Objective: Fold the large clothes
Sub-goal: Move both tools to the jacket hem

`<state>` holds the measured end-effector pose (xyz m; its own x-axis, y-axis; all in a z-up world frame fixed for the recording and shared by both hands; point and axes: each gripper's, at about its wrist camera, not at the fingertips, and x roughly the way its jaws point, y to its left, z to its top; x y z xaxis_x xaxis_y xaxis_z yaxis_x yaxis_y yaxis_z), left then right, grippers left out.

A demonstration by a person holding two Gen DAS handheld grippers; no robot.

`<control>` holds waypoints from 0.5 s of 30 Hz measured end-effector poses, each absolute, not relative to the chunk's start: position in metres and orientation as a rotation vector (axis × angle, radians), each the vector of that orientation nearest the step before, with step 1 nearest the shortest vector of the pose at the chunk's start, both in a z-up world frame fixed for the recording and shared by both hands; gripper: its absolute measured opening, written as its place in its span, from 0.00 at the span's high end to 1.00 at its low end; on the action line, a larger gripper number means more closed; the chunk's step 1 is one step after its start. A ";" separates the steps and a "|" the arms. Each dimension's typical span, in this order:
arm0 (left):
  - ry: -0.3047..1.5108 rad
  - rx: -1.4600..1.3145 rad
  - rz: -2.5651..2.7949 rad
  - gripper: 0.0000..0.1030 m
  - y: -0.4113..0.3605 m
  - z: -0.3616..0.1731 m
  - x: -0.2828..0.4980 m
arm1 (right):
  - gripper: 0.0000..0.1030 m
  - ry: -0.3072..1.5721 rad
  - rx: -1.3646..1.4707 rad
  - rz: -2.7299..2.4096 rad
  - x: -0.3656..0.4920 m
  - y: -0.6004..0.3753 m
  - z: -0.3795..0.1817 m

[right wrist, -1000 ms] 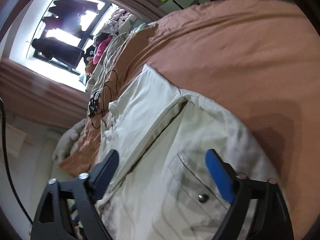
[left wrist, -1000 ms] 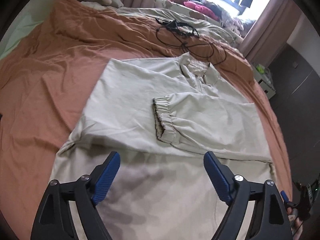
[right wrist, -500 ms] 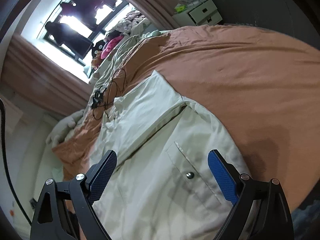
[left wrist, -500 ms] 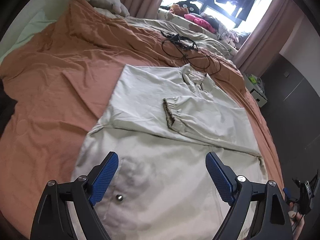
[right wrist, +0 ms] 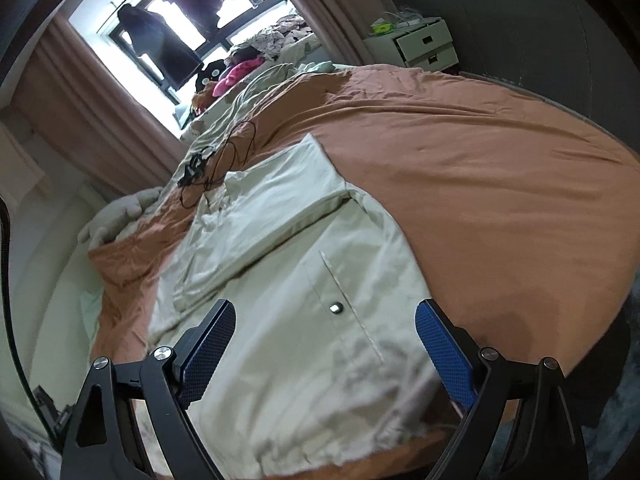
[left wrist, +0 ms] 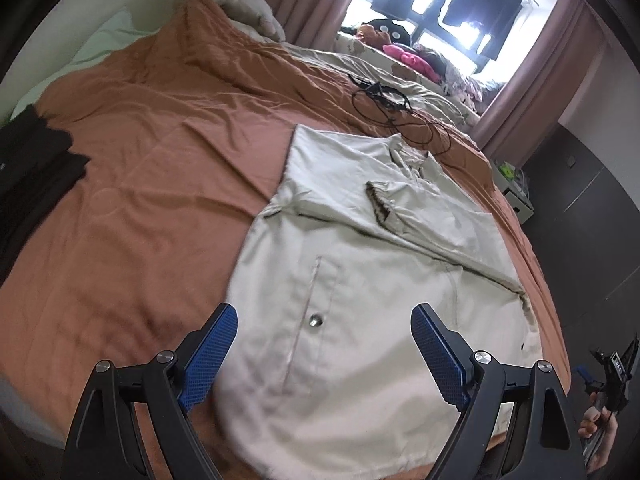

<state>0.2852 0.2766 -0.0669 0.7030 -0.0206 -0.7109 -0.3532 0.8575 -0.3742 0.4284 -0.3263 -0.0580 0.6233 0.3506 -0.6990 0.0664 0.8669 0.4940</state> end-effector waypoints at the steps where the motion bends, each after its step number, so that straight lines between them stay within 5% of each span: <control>1: 0.774 -0.524 0.197 0.14 0.278 -0.069 0.278 | 0.10 0.894 0.513 0.175 0.423 -0.329 -0.059; 15: 0.797 -0.588 0.219 0.32 0.286 -0.119 0.210 | 0.16 0.944 0.516 0.182 0.380 -0.355 -0.089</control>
